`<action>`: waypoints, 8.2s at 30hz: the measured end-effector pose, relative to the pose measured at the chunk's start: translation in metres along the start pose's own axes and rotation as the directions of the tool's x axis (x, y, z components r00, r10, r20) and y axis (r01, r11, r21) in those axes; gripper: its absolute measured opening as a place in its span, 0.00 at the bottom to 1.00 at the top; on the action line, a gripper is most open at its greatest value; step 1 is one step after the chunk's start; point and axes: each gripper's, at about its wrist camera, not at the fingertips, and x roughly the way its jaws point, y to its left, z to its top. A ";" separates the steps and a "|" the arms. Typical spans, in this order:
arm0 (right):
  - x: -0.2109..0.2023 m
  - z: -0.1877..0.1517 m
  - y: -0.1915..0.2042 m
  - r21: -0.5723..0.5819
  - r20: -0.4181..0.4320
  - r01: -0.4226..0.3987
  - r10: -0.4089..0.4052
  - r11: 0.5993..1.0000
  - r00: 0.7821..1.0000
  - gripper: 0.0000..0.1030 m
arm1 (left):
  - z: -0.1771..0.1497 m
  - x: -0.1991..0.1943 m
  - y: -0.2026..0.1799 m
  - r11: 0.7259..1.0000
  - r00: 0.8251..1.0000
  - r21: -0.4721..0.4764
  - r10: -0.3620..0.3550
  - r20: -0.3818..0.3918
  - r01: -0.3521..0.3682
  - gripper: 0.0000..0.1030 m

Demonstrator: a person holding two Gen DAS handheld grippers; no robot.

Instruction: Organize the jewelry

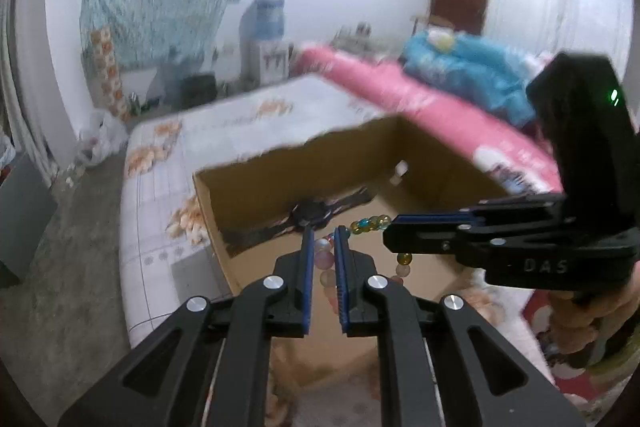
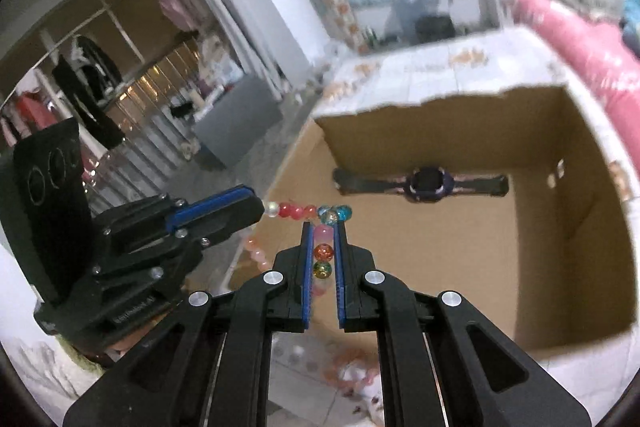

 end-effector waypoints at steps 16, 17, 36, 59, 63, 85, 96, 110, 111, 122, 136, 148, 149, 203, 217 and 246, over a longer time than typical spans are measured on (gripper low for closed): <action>0.027 0.014 -0.032 0.031 -0.096 0.019 -0.016 0.999 0.995 0.13 | -0.008 0.051 0.022 0.997 0.988 -0.006 0.079 -0.130 -0.081 0.10; 0.019 0.012 -0.035 0.039 -0.075 0.018 -0.015 0.999 0.997 0.14 | -0.007 0.049 0.023 0.996 0.990 -0.010 0.082 -0.118 -0.084 0.10; -0.093 -0.088 -0.041 0.010 0.087 0.091 -0.092 0.996 0.992 0.82 | -0.082 -0.052 0.013 0.987 0.998 -0.147 0.061 0.004 -0.060 0.76; -0.011 -0.154 -0.046 -0.110 -0.074 0.518 -0.527 0.848 0.847 0.92 | -0.161 0.029 -0.010 0.970 0.949 -0.095 0.197 -0.247 -0.226 0.95; -0.012 -0.150 -0.054 -0.083 -0.084 0.519 -0.525 0.851 0.847 0.92 | -0.164 0.027 -0.013 0.970 0.949 -0.090 0.196 -0.248 -0.224 0.95; -0.052 -0.127 -0.067 0.005 0.018 0.453 -0.453 0.891 0.891 0.92 | -0.159 0.035 0.000 0.977 0.955 -0.106 0.151 -0.257 -0.183 0.96; -0.046 -0.099 -0.068 0.156 0.027 0.172 -0.179 0.973 0.984 0.61 | -0.161 0.035 0.000 0.978 0.961 -0.103 0.152 -0.231 -0.179 0.96; -0.015 -0.077 -0.065 0.261 0.052 0.013 -0.027 0.965 0.998 0.36 | -0.163 0.033 -0.001 0.981 0.965 -0.092 0.149 -0.216 -0.172 0.96; -0.017 -0.080 -0.066 0.264 0.050 0.005 -0.019 0.965 0.999 0.36 | -0.163 0.033 -0.001 0.981 0.966 -0.092 0.148 -0.212 -0.171 0.96; 0.012 -0.112 -0.029 0.134 -0.129 0.066 -0.049 0.989 0.991 0.28 | -0.165 0.033 -0.002 0.982 0.969 -0.089 0.147 -0.200 -0.168 0.96; 0.043 -0.110 0.005 -0.057 -0.167 0.251 -0.258 0.966 0.952 0.07 | -0.166 0.032 -0.004 0.981 0.970 -0.091 0.152 -0.188 -0.171 0.96; 0.014 -0.094 0.009 0.035 -0.066 0.116 -0.114 0.993 0.991 0.07 | -0.166 0.030 -0.004 0.982 0.972 -0.090 0.151 -0.180 -0.169 0.96; 0.011 -0.093 0.011 0.036 -0.055 0.099 -0.097 0.994 0.994 0.07 | -0.166 0.029 -0.005 0.982 0.973 -0.088 0.149 -0.179 -0.167 0.96; 0.021 -0.113 0.004 0.037 -0.115 0.029 -0.024 0.999 0.993 0.29 | -0.168 -0.032 0.053 0.942 0.973 -0.245 0.214 -0.088 -0.229 0.95; 0.003 -0.128 -0.014 0.057 -0.086 0.097 -0.092 0.994 0.992 0.24 | -0.145 0.000 -0.033 1.000 0.997 -0.004 -0.016 -0.076 0.016 0.48; 0.014 -0.120 -0.016 0.026 -0.089 0.044 -0.042 0.999 0.995 0.22 | -0.134 0.054 -0.051 0.991 0.979 0.127 -0.015 -0.203 0.041 0.12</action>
